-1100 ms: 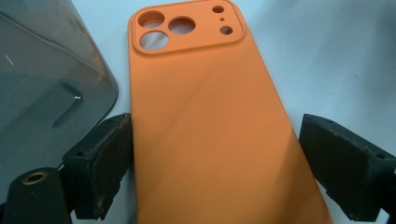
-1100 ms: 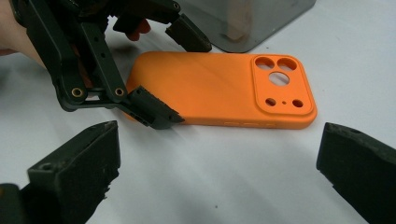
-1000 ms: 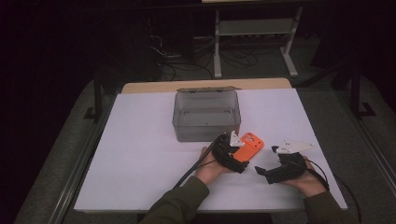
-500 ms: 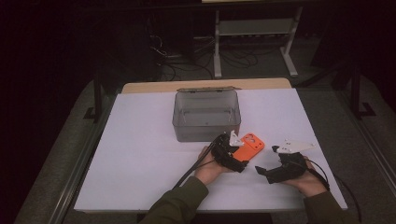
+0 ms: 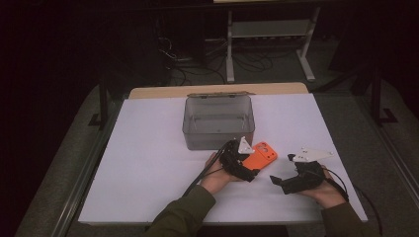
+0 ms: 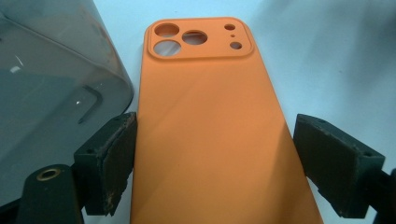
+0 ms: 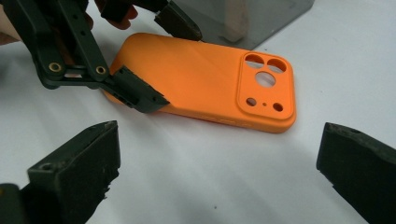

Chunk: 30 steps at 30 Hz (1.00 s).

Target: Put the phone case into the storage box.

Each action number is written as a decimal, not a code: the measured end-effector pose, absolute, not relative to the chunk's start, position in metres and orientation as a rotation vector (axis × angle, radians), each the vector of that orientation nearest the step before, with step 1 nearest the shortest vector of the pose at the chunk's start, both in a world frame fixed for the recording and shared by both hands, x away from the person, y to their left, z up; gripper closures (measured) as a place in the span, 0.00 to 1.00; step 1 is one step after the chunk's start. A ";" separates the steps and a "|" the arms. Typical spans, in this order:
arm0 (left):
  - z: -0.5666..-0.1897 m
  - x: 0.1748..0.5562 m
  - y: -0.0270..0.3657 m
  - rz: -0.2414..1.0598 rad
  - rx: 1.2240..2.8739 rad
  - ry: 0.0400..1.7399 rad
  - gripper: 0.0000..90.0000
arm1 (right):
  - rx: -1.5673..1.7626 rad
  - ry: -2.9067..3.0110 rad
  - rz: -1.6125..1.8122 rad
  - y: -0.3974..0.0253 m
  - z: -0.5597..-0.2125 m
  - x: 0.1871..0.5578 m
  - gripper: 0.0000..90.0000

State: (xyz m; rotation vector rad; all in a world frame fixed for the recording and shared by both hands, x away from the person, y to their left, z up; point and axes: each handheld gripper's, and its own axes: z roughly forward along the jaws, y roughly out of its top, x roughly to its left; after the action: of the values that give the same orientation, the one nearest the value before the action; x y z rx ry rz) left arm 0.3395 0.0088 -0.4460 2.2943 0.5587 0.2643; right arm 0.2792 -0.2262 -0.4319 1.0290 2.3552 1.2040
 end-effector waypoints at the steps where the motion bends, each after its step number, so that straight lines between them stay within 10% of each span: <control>1: -0.445 0.339 0.010 0.255 2.296 0.551 0.18 | 1.026 2.355 1.203 -0.226 -0.432 0.279 0.00; 30: -0.416 0.327 0.050 0.211 2.284 0.439 0.19 | 1.033 2.357 1.202 -0.225 -0.432 0.280 0.00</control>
State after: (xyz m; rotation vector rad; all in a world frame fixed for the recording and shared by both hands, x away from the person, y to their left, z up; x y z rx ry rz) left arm 0.3268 0.0498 -0.4160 2.2843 0.4386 0.2109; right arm 0.2800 -0.2252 -0.4325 1.0332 2.3567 1.2020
